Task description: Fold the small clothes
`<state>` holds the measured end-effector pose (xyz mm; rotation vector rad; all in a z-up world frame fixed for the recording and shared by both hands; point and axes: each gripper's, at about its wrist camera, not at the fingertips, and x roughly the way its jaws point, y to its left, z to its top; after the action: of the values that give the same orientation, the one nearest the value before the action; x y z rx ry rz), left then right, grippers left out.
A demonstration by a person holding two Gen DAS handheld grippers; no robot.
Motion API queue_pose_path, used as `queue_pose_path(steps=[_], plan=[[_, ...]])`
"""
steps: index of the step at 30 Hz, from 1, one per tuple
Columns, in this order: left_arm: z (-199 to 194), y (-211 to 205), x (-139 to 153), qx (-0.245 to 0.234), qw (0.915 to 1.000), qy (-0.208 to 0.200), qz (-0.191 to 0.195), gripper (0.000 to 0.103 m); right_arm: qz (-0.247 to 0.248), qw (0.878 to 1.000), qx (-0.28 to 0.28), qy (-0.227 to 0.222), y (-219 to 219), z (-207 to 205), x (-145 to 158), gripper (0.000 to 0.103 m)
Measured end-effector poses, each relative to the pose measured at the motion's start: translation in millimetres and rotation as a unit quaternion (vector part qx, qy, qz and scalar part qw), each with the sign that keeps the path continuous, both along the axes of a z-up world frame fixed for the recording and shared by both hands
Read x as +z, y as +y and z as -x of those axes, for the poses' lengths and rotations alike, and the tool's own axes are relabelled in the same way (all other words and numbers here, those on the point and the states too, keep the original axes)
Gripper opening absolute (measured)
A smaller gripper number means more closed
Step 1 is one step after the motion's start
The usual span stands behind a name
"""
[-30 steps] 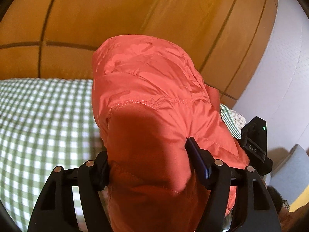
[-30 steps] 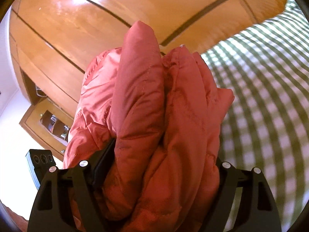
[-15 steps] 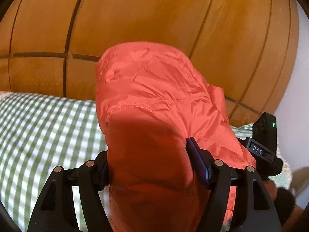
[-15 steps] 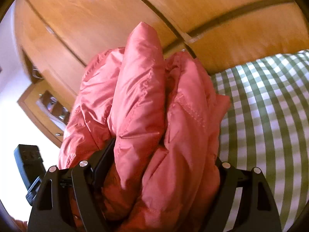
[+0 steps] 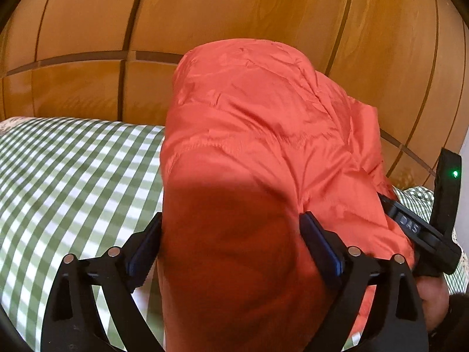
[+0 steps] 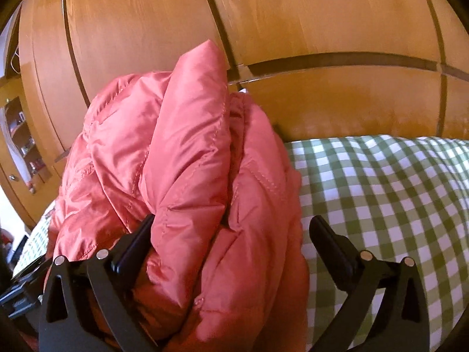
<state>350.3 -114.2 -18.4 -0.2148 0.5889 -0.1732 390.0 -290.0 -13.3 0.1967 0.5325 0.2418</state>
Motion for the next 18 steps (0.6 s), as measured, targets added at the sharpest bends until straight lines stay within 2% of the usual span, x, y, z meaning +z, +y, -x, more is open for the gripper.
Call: queue_pose_path(steps=[2, 5, 10, 12, 14, 18], plan=[[13.8, -3.1, 3.6, 0.004, 1.0, -0.002, -0.003, 0.091, 0.009, 1.0, -0.009, -0.005, 0.0, 30.0, 4.4, 0.101], [26.5, -7.6, 14.1, 0.006, 0.9999, -0.007, -0.012, 0.091, 0.028, 0.999, -0.029, -0.013, -0.9, 53.7, 9.8, 0.101], [17.9, -4.3, 51.3, 0.035, 0.998, -0.044, -0.029, 0.091, 0.095, 0.992, -0.085, -0.022, -0.7, 89.6, 19.6, 0.101], [2.0, -8.5, 66.1, 0.039, 0.9975, -0.043, -0.04, 0.091, 0.106, 0.989, -0.102, -0.019, -1.6, 96.8, 22.3, 0.101], [-13.7, -17.9, 73.1, 0.034, 0.9969, -0.032, -0.063, 0.091, 0.099, 0.989, -0.112, -0.006, -4.9, 100.0, 23.1, 0.101], [-52.8, -49.5, 75.0, 0.031, 0.9865, -0.015, -0.16, 0.091, 0.069, 0.99, -0.121, 0.018, -15.2, 88.0, 13.8, 0.101]])
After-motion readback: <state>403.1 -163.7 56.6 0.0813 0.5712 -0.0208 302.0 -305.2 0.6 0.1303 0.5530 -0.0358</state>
